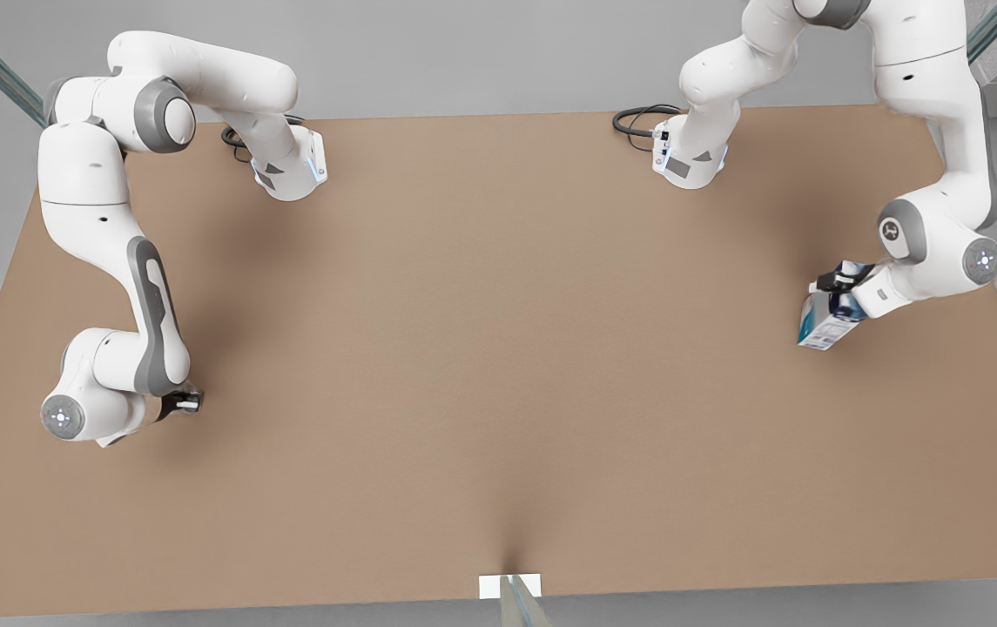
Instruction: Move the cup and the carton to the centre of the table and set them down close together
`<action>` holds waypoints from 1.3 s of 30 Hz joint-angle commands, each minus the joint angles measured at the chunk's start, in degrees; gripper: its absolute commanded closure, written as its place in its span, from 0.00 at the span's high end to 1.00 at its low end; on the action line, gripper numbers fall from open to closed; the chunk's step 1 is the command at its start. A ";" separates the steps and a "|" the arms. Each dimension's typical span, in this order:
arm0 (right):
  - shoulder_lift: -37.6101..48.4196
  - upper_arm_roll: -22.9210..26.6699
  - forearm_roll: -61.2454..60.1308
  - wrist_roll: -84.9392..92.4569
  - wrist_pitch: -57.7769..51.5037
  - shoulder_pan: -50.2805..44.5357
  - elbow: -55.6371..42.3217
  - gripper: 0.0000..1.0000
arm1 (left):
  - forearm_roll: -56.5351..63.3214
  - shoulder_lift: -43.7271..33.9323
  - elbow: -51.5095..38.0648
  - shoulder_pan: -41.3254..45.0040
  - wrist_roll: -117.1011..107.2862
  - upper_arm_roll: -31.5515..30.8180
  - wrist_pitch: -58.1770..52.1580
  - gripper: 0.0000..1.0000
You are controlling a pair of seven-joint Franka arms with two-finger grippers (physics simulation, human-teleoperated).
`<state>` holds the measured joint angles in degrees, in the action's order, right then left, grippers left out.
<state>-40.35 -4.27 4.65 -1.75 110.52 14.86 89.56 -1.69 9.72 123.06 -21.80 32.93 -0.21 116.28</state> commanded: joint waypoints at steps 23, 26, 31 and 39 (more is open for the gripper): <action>-21.53 35.46 -38.84 -3.26 7.35 -66.02 -34.36 0.21 | 11.19 -2.16 -14.08 1.05 -0.06 -14.82 -5.10 0.47; -22.23 35.55 -38.84 -3.26 8.58 -66.10 -34.36 0.21 | 12.86 -1.72 -16.36 1.49 0.03 -19.56 -5.19 0.47; -21.62 35.03 -39.28 -2.82 9.19 -65.93 -34.19 1.00 | 13.56 -1.63 -17.33 4.04 9.43 -23.17 -5.01 0.47; -19.33 33.97 -39.28 -1.94 10.33 -64.61 -33.48 1.00 | 14.09 0.74 -23.48 7.03 44.49 -25.10 -6.51 0.47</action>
<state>-59.69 29.56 -34.07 -3.99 120.83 -49.47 56.06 13.38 10.60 99.36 -14.17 78.33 -25.33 110.08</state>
